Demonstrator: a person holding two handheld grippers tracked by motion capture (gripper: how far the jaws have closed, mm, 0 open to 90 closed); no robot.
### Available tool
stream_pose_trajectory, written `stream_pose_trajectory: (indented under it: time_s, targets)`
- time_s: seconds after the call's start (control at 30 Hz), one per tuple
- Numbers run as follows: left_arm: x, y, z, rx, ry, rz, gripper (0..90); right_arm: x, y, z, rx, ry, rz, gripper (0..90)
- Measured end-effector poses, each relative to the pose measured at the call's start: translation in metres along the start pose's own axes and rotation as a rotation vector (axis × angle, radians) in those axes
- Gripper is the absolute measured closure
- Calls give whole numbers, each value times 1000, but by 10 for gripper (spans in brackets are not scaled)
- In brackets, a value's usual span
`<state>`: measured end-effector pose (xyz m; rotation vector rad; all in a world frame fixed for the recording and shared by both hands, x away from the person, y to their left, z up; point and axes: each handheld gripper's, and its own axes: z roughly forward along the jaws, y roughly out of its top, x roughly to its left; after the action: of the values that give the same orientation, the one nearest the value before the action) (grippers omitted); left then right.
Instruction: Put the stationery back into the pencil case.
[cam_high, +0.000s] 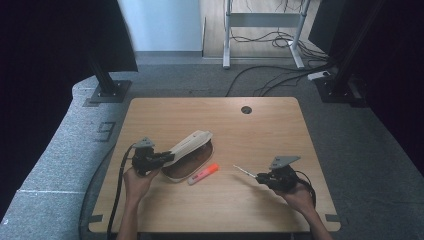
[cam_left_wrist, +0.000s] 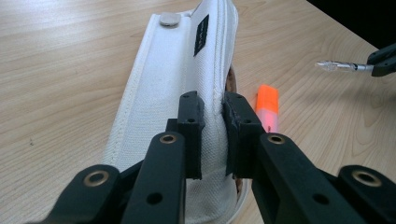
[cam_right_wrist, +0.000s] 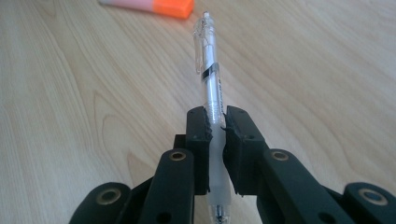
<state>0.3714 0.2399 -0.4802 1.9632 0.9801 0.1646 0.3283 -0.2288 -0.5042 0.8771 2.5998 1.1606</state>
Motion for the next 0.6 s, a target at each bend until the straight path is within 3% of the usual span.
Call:
stream_pose_trajectory:
  time_s: [0.6]
  targets:
    - [-2, 1, -2, -6, 7, 6, 782, -1, 50, 36, 17, 44, -46, 789]
